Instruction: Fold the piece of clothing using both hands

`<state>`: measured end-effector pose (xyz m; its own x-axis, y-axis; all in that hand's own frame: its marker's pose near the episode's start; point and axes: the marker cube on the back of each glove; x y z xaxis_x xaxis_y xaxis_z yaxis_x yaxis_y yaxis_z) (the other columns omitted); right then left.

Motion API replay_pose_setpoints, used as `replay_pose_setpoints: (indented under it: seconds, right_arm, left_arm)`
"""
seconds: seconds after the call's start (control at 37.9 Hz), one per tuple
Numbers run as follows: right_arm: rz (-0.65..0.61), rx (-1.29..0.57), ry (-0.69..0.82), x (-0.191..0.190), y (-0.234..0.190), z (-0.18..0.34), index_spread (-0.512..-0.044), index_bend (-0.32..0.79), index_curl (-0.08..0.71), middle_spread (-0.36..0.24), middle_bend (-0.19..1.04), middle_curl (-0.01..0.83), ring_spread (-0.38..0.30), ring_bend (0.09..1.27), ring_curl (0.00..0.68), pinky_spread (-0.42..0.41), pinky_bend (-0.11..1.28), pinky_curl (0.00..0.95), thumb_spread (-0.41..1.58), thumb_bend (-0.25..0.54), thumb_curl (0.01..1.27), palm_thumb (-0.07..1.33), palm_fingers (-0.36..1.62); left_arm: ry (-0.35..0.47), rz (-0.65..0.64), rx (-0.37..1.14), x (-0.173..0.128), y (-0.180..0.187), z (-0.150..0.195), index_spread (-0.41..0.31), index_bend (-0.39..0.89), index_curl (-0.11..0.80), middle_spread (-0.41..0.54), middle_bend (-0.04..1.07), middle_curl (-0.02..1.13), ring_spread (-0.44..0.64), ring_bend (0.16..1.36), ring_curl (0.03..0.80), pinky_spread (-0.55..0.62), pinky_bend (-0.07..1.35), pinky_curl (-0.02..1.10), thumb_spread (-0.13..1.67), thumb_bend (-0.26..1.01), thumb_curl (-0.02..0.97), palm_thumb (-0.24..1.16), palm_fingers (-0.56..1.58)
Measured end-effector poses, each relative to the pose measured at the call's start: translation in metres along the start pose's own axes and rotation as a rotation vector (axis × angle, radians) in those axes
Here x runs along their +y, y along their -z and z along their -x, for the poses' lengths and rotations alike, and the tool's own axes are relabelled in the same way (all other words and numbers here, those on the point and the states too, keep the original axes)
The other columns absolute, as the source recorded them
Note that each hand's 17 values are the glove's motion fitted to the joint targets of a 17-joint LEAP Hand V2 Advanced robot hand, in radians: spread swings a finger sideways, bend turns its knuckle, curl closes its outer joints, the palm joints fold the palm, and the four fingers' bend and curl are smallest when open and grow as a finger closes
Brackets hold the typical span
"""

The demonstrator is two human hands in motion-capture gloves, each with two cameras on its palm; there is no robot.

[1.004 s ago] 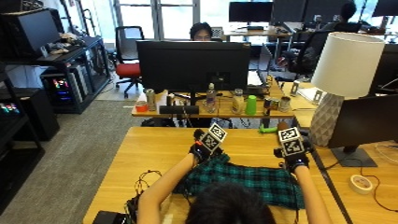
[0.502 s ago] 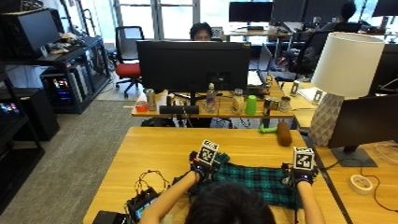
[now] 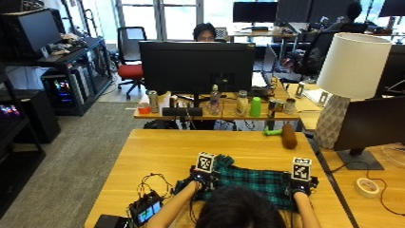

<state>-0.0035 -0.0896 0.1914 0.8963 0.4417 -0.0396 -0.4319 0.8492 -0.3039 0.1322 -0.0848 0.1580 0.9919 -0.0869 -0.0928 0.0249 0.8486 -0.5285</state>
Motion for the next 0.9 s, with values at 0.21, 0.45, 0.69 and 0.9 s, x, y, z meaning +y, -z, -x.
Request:
replay_pose_setpoints:
  seconds: [0.21, 0.45, 0.69, 0.9]
  right_arm:
    - [-0.066, -0.042, -0.017, -0.041, -0.014, 0.01, -0.257, 0.05, 0.095, -0.051, 0.27, 0.409, -0.095, 0.73, 0.396, -0.061, 0.73, 0.363, 1.15, 0.06, 0.4, 0.79, 0.77]
    - [-0.32, -0.031, 0.003, -0.068, -0.02, 0.026, -0.226, 0.16, 0.165, -0.109, 0.32, 0.435, -0.178, 0.72, 0.405, -0.24, 0.65, 0.349, 1.03, 0.08, 0.45, 0.96, 1.21]
    - [-0.308, -0.178, 0.049, -0.009, 0.003, 0.02, -0.223, 0.18, 0.26, -0.133, 0.3, 0.445, -0.209, 0.71, 0.424, -0.312, 0.62, 0.362, 0.86, 0.037, 0.49, 1.04, 1.3]
    - [-0.219, -0.246, 0.042, -0.025, 0.019, 0.014, -0.228, 0.18, 0.315, -0.146, 0.31, 0.459, -0.22, 0.68, 0.428, -0.326, 0.61, 0.375, 0.61, -0.03, 0.56, 1.02, 1.31]
  left_arm:
    - [0.004, 0.056, -0.001, 0.004, -0.002, -0.002, -0.059, 0.14, 0.206, 0.24, 0.17, 0.24, 0.32, 0.71, 0.323, 0.35, 0.84, 0.35, 1.17, -0.02, 0.248, 0.2, -0.03]
    - [-0.038, 0.133, -0.086, 0.009, 0.006, -0.003, -0.063, 0.13, 0.216, 0.246, 0.17, 0.24, 0.35, 0.69, 0.307, 0.37, 0.84, 0.34, 1.18, -0.02, 0.24, 0.19, -0.03]
    - [-0.038, 0.069, -0.073, 0.014, 0.026, 0.009, -0.034, 0.09, 0.201, 0.283, 0.16, 0.24, 0.36, 0.73, 0.312, 0.37, 0.83, 0.34, 1.14, -0.05, 0.216, 0.09, -0.07]
    - [0.015, -0.08, -0.024, 0.037, 0.055, 0.04, -0.007, 0.08, 0.178, 0.315, 0.16, 0.23, 0.37, 0.76, 0.316, 0.37, 0.82, 0.34, 1.11, -0.03, 0.21, 0.02, -0.09]
